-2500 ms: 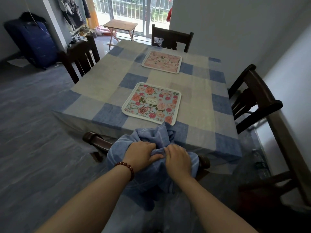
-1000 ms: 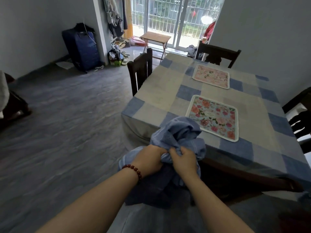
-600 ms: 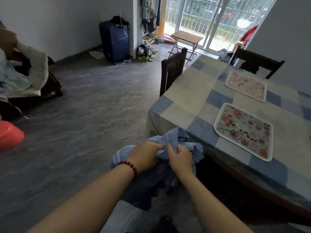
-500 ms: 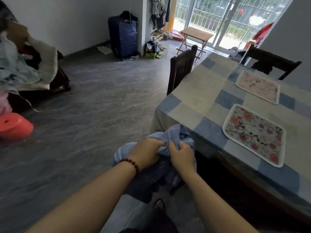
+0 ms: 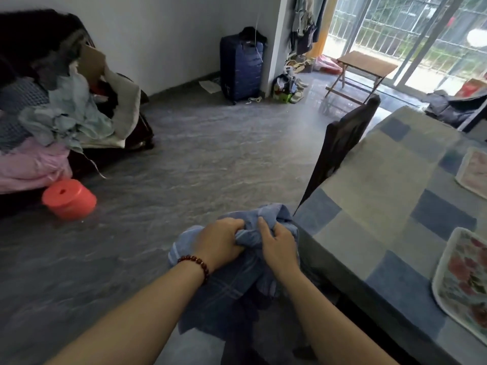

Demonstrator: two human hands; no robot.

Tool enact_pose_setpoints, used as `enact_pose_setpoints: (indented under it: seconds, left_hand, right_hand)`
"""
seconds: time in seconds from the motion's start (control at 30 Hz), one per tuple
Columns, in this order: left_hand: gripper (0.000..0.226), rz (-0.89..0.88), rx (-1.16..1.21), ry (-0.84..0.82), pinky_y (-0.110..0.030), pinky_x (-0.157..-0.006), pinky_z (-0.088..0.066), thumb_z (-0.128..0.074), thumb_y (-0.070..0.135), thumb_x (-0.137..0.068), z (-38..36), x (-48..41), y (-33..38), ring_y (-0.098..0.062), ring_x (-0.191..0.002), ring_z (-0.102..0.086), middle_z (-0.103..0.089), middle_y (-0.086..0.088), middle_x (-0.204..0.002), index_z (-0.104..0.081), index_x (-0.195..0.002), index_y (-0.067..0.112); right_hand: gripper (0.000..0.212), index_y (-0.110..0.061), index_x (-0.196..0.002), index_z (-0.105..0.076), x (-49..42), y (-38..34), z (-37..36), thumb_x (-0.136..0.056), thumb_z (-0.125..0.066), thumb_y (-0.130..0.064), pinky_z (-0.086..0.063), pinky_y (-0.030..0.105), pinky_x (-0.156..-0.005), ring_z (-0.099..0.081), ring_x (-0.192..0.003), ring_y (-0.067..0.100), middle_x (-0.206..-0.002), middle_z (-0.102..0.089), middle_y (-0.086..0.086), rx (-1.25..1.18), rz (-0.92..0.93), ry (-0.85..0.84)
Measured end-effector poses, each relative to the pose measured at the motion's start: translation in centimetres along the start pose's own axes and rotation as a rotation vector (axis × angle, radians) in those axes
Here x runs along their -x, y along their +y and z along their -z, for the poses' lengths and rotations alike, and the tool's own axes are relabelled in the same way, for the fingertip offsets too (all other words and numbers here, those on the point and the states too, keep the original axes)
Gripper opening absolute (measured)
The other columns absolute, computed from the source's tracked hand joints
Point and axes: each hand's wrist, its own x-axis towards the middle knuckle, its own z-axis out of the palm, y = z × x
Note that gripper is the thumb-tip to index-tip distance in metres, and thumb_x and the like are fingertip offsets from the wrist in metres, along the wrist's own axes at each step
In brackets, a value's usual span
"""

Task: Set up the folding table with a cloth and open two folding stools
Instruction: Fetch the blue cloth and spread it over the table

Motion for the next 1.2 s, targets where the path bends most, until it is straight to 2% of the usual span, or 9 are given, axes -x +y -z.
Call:
enact_pose_setpoints:
  seconds: [0.13, 0.3, 0.43, 0.53, 0.67, 0.73, 0.93, 1.03, 1.2]
  left_hand:
    - [0.017, 0.032, -0.055, 0.073, -0.034, -0.068, -0.047, -0.060, 0.039, -0.074, 2.1, -4.6, -2.0, -0.023, -0.083, -0.058, -0.062, 0.000, -0.087, -0.054, -0.075, 0.023]
    - [0.014, 0.157, -0.310, 0.275, -0.033, -0.074, -0.026, -0.059, 0.041, -0.077, 3.8, -8.6, -3.7, -0.016, -0.089, -0.059, -0.067, 0.010, -0.082, -0.065, -0.077, 0.029]
    - [0.012, 0.266, -0.280, 0.271, -0.041, -0.086, -0.022, -0.055, 0.034, -0.078, 5.1, -10.8, -7.1, -0.015, -0.097, -0.054, -0.066, 0.017, -0.091, -0.066, -0.081, 0.032]
    - [0.019, 0.354, -0.260, 0.213, -0.044, -0.093, -0.020, -0.054, 0.029, -0.081, 6.3, -13.0, -9.5, -0.012, -0.107, -0.051, -0.063, 0.022, -0.104, -0.067, -0.092, 0.039]
    - [0.029, 0.376, -0.240, 0.141, -0.044, -0.097, -0.021, -0.044, 0.025, -0.088, 7.8, -17.5, -12.0, -0.011, -0.112, -0.044, -0.059, 0.021, -0.111, -0.063, -0.103, 0.042]
    - [0.033, 0.338, -0.249, 0.086, -0.046, -0.100, -0.020, -0.041, 0.025, -0.089, 8.7, -20.1, -13.2, -0.012, -0.114, -0.044, -0.058, 0.020, -0.111, -0.063, -0.107, 0.043]
    - [0.028, 0.269, -0.258, 0.025, -0.047, -0.101, -0.018, -0.040, 0.038, -0.093, 12.7, -27.5, -17.1, -0.011, -0.113, -0.049, -0.062, 0.017, -0.109, -0.064, -0.106, 0.045]
    - [0.023, 0.265, -0.167, 0.074, -0.044, -0.094, -0.022, -0.045, 0.044, -0.088, 14.6, -31.1, -18.9, -0.011, -0.105, -0.055, -0.066, 0.015, -0.099, -0.067, -0.095, 0.039]
    - [0.029, 0.255, -0.165, 0.053, -0.043, -0.095, -0.017, -0.047, 0.060, -0.080, 16.4, -35.0, -21.7, -0.003, -0.101, -0.054, -0.068, 0.019, -0.085, -0.069, -0.085, 0.042]
  right_hand:
    - [0.040, -0.002, -0.078, -0.062, -5.9, -2.0, -1.4, -0.098, -0.046, -0.034, -0.042, 0.009, -0.049, -0.056, -0.057, 0.004, -0.063, -0.060, -0.002, 0.046, 0.018, -0.046]
    - [0.044, -0.004, -0.072, -0.056, -11.7, -4.0, -3.8, -0.098, -0.044, -0.037, -0.038, 0.012, -0.049, -0.051, -0.057, 0.005, -0.061, -0.056, 0.002, 0.092, -0.003, -0.108]
    - [0.038, -0.019, -0.064, -0.052, -15.4, -5.3, -5.6, -0.098, -0.046, -0.034, -0.036, 0.009, -0.046, -0.050, -0.058, 0.004, -0.059, -0.054, -0.005, 0.048, -0.049, -0.140]
    - [0.038, -0.017, -0.064, -0.053, -18.3, -6.1, -7.1, -0.097, -0.048, -0.034, -0.036, 0.009, -0.048, -0.051, -0.056, 0.007, -0.058, -0.055, -0.002, 0.006, -0.083, -0.146]
    - [0.036, -0.017, -0.064, -0.059, -22.4, -7.1, -10.4, -0.093, -0.054, -0.038, -0.048, 0.028, -0.063, -0.057, -0.061, 0.013, -0.060, -0.061, 0.001, 0.038, -0.093, -0.182]
    - [0.037, -0.017, -0.062, -0.061, -24.9, -7.6, -12.0, -0.091, -0.057, -0.039, -0.050, 0.032, -0.064, -0.058, -0.061, 0.016, -0.060, -0.062, 0.003, 0.057, -0.078, -0.159]
    - [0.036, -0.012, -0.068, -0.066, -32.0, -10.9, -16.5, -0.091, -0.057, -0.038, -0.048, 0.027, -0.057, -0.060, -0.059, 0.015, -0.062, -0.066, 0.009, 0.076, -0.059, -0.081]
    - [0.034, -0.014, -0.066, -0.063, -35.2, -12.7, -18.9, -0.092, -0.056, -0.035, -0.043, 0.018, -0.054, -0.058, -0.057, 0.010, -0.058, -0.063, 0.001, 0.038, -0.031, -0.012]
    - [0.030, -0.024, -0.066, -0.062, -38.5, -13.3, -22.0, -0.093, -0.056, -0.033, -0.047, 0.018, -0.064, -0.061, -0.067, 0.010, -0.063, -0.064, -0.006, 0.036, -0.057, -0.035]
